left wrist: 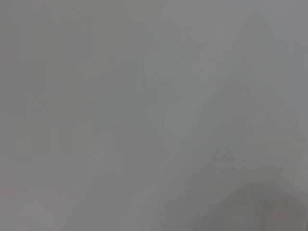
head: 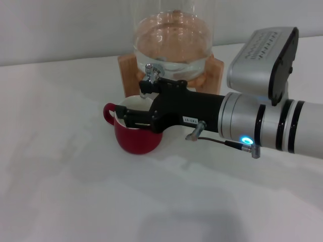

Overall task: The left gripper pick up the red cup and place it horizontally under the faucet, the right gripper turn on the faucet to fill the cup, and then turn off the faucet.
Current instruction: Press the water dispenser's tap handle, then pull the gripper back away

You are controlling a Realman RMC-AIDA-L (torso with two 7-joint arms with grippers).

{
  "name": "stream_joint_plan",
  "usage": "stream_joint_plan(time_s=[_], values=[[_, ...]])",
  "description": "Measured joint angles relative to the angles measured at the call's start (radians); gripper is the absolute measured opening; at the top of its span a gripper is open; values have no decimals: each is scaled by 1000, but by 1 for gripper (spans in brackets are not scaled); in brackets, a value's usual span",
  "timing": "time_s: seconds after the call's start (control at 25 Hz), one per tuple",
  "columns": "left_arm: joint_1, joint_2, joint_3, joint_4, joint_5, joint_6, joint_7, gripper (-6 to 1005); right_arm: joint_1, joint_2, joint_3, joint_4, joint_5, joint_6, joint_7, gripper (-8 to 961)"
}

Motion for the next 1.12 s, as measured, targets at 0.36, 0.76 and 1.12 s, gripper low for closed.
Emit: stream_joint_plan(time_s=[0.36, 0.76, 1.12], values=[[0, 2, 0, 0, 0, -2, 0, 833, -1, -1, 12, 1, -6, -14, 0, 795], [0, 2, 2, 2, 0, -4, 0, 833, -7, -3, 28, 3, -5, -12, 0, 795], [-1, 2, 2, 2, 1, -17, 0, 832, -10, -5, 42, 3, -5, -7, 0, 795]])
